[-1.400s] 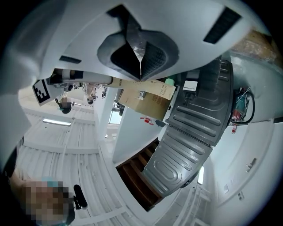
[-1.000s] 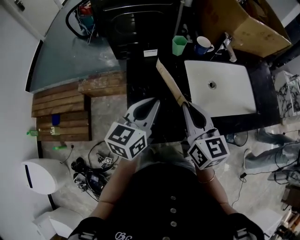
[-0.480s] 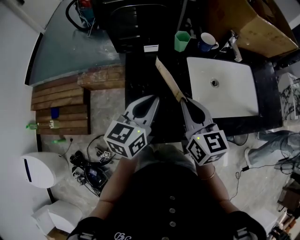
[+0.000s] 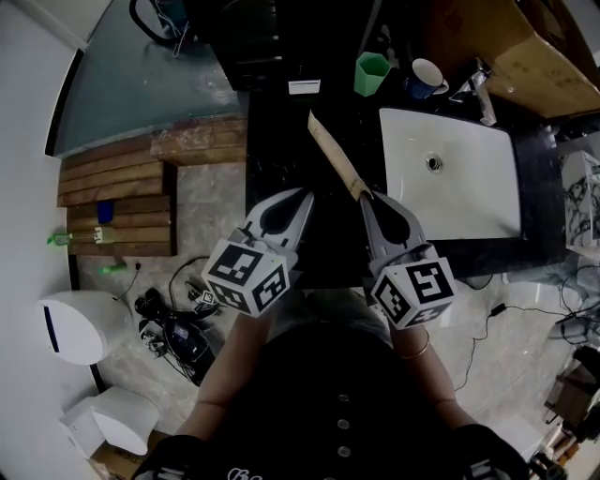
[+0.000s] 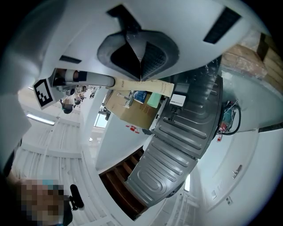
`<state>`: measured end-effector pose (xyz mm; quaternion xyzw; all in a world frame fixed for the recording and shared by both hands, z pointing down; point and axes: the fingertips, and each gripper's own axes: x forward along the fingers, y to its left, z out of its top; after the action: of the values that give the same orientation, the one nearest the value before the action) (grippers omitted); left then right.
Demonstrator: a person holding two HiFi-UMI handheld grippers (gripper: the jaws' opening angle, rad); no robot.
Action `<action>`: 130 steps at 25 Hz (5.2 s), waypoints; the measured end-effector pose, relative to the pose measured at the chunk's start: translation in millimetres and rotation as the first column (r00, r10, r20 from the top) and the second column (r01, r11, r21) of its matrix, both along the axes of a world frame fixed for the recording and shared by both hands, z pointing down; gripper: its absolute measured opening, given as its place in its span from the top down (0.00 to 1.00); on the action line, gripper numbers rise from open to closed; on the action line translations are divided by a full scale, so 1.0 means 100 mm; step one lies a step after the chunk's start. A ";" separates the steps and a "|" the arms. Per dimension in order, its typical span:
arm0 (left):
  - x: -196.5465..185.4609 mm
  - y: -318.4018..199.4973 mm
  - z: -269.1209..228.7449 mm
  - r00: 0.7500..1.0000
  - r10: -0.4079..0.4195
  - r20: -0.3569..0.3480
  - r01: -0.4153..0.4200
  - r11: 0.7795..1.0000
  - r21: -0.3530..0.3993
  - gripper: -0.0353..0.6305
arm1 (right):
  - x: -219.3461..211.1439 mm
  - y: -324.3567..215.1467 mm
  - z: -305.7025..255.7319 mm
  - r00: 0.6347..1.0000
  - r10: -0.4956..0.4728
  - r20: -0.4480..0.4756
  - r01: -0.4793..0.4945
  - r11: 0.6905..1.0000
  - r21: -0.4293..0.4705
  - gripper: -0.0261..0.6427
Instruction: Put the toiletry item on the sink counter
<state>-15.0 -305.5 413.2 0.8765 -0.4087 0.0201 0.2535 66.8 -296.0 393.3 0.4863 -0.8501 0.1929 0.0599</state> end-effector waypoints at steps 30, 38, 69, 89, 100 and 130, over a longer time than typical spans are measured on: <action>0.17 0.01 0.28 0.997 0.060 0.038 -0.057 0.996 -0.075 0.93 | 0.05 0.09 0.58 0.976 -0.129 -0.177 0.089 0.972 -0.219 0.95; 0.21 0.08 0.37 0.995 0.080 0.052 -0.074 0.992 -0.102 0.93 | 0.04 0.15 0.74 0.964 -0.175 -0.202 0.114 0.953 -0.280 0.95; 0.23 0.15 0.42 0.989 0.121 0.081 -0.112 0.988 -0.110 0.93 | 0.12 0.17 0.91 0.945 -0.181 -0.272 0.086 0.941 -0.328 0.76; 0.28 0.21 -0.05 0.989 0.112 0.092 -0.115 0.993 0.022 0.93 | -0.02 0.16 0.27 0.963 -0.167 -0.213 0.136 0.979 -0.151 0.72; 0.21 0.24 -0.32 0.993 0.093 0.074 -0.099 0.991 0.085 0.93 | -0.09 0.14 -0.15 0.978 -0.156 -0.137 0.151 0.988 -0.041 0.72; 0.27 0.30 -0.55 0.994 0.108 0.020 -0.109 0.978 0.179 0.93 | -0.26 0.31 -0.60 0.972 -0.236 -0.019 0.236 0.961 0.147 0.95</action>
<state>12.3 -275.3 358.5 0.9167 -0.3617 0.0011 0.1699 40.3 -265.5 333.1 0.3848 -0.9139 0.1202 0.0468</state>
